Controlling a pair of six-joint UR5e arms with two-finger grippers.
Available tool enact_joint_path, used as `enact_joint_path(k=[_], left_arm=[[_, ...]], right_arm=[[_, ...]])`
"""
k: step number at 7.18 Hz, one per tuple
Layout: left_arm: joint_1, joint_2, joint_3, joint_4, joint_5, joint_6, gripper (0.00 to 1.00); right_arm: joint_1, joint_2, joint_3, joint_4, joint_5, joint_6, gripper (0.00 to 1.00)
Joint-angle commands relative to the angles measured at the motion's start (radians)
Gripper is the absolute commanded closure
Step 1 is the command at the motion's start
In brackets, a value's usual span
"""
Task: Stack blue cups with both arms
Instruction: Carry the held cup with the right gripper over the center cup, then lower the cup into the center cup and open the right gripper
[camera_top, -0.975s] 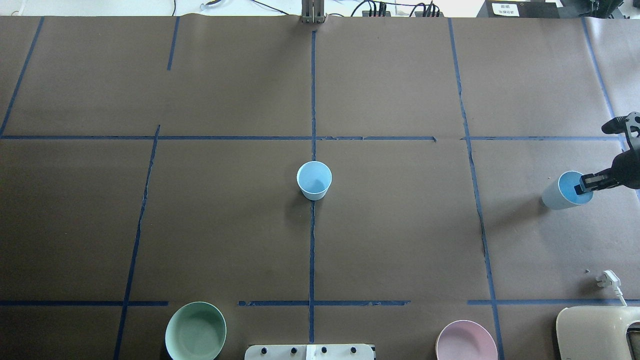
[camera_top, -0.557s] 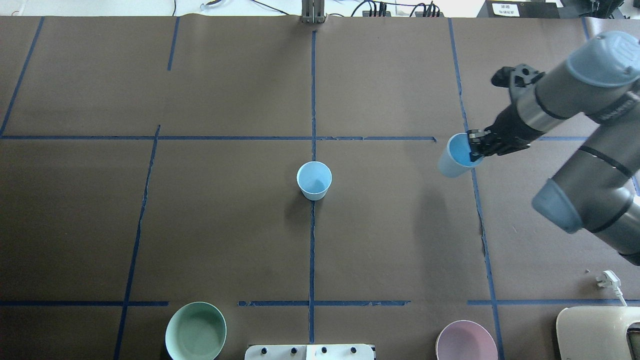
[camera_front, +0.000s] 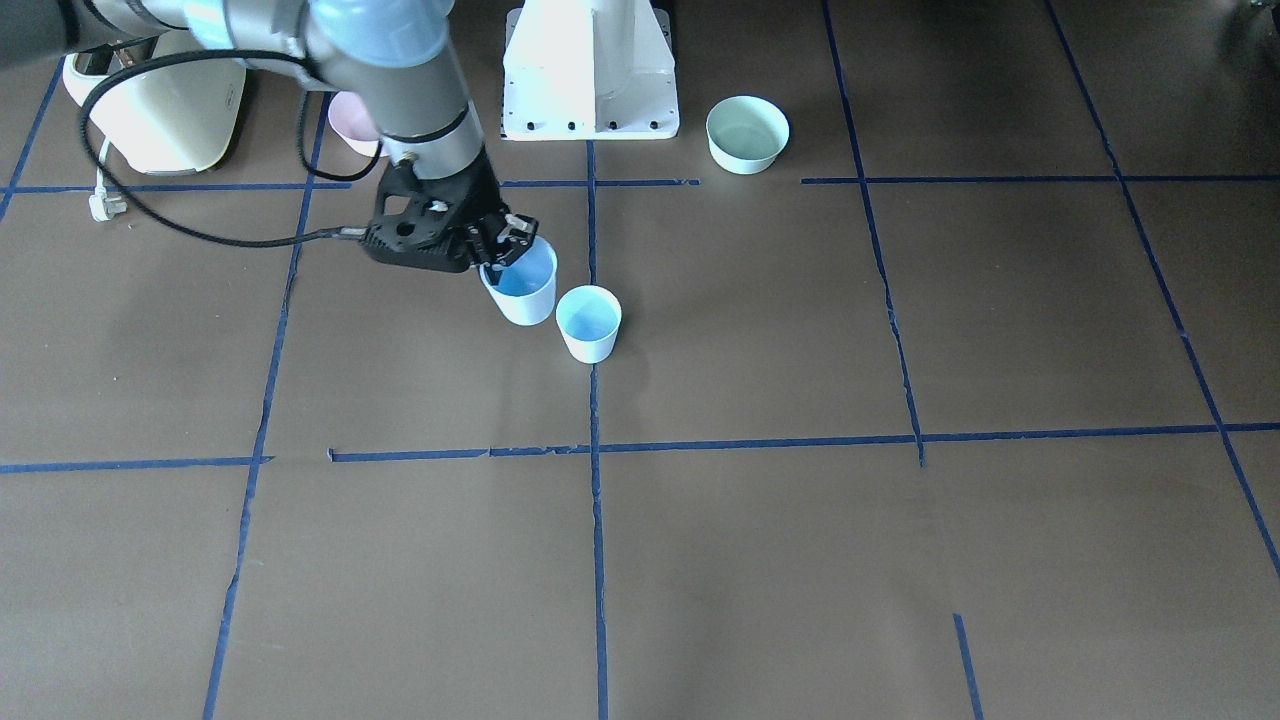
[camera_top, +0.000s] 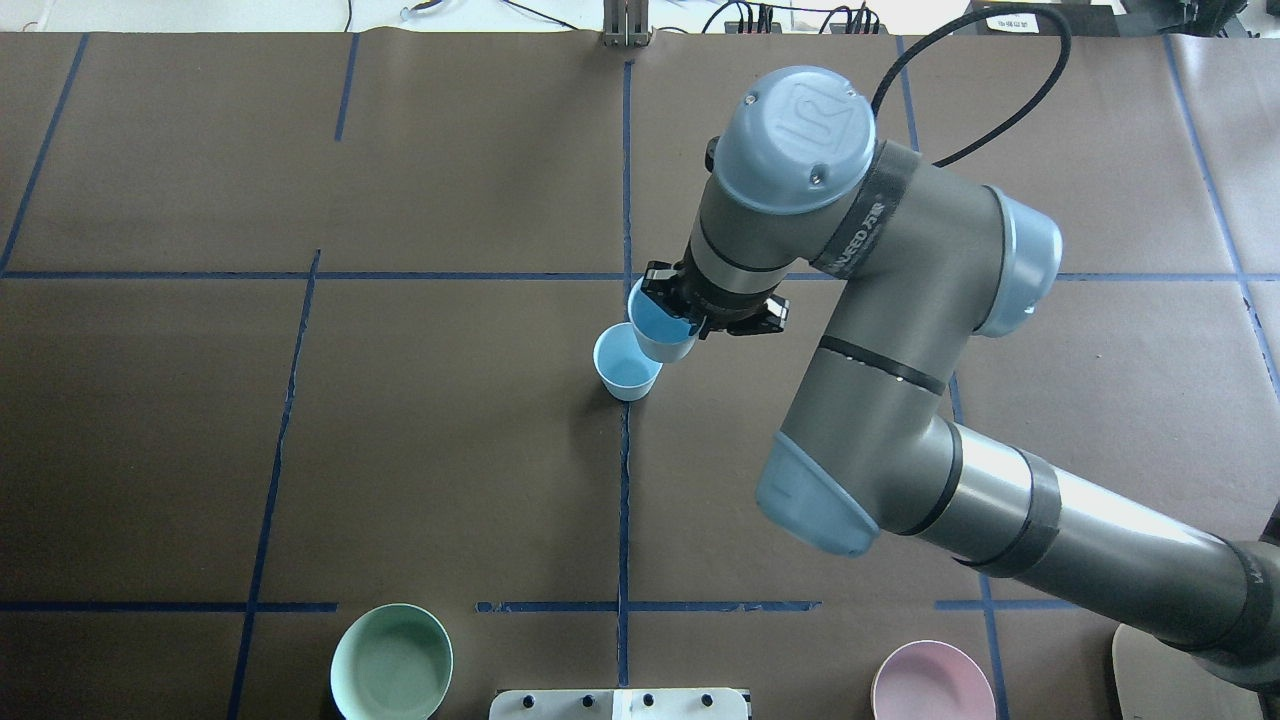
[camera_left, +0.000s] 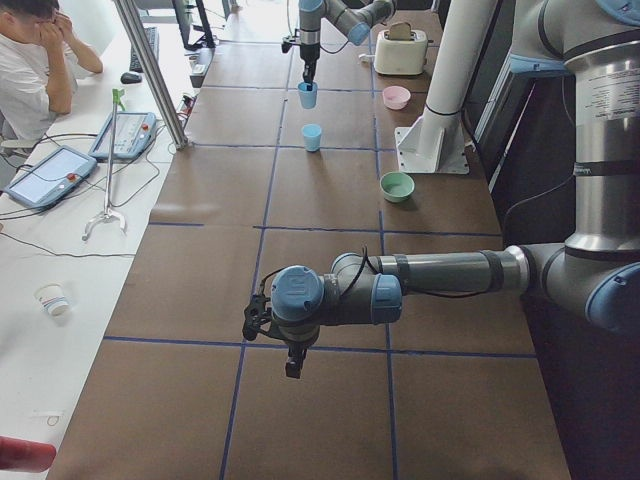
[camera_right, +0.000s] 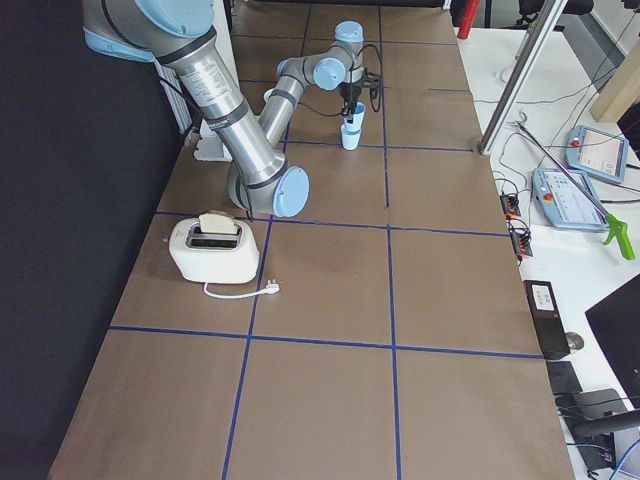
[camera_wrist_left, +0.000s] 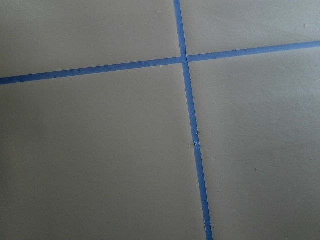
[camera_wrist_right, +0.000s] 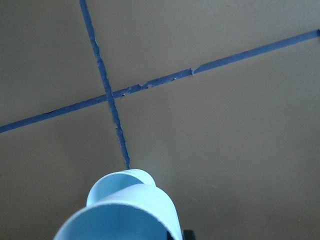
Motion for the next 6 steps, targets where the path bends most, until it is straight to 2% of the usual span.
enact_joint_path(k=[1, 2, 4, 6], left_arm=[[0.0, 0.0, 0.001, 0.0, 0.0, -0.002, 0.0], [0.0, 0.0, 0.0, 0.0, 0.0, -0.002, 0.0], [0.0, 0.0, 0.001, 0.0, -0.009, -0.002, 0.0], [0.0, 0.0, 0.001, 0.0, -0.018, 0.0, 0.0]], right_arm=[[-0.056, 0.038, -0.037, -0.006, -0.069, 0.047, 1.0], [-0.055, 0.039, -0.037, -0.005, -0.07, 0.047, 1.0], [-0.055, 0.041, -0.071, 0.074, -0.076, 0.049, 1.0], [-0.055, 0.033, -0.08, 0.08, -0.078, 0.047, 1.0]])
